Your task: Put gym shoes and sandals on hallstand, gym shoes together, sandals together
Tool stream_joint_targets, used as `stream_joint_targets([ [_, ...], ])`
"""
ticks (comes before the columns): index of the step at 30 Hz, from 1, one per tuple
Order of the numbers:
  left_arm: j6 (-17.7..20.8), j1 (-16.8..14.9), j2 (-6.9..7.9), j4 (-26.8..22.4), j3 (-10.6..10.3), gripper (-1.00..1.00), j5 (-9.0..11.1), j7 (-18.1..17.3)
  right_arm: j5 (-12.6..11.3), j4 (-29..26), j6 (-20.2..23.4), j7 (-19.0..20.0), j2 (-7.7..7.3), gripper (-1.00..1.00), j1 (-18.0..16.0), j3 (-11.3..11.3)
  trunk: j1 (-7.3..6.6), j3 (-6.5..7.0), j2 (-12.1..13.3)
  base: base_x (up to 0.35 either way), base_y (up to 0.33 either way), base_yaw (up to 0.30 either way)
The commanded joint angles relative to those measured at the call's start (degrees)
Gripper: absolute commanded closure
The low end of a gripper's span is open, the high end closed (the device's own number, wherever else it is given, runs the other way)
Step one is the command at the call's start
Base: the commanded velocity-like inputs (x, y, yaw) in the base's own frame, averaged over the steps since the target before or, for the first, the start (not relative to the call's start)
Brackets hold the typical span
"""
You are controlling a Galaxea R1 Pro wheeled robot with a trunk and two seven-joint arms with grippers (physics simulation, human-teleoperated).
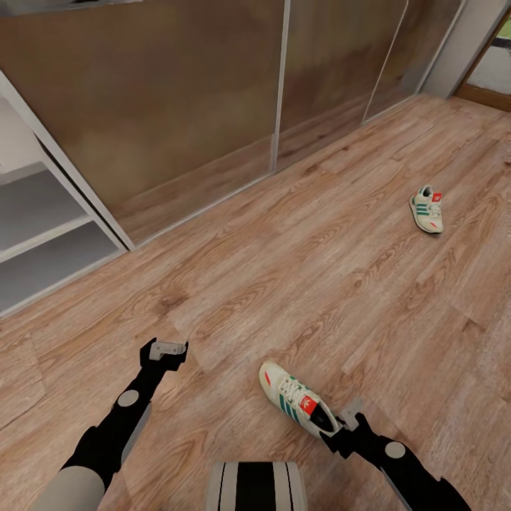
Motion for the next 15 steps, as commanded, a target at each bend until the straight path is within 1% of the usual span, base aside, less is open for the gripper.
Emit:
stream_joint_targets([
  [1,-0.2,0.0,0.03,0.0,-0.1,-1.00,-0.3,0.0,0.4,-0.1,0.3,0.1,-0.02,1.00,0.0,0.1,-0.03,0.20,0.0,0.000,0.000,0.000],
  [15,-0.1,0.0,0.18,0.0,0.0,-1.00,-0.3,0.0,0.4,-0.1,0.2,0.1,0.01,1.00,0.0,0.5,-0.39,3.30,0.2,0.000,0.000,0.000],
])
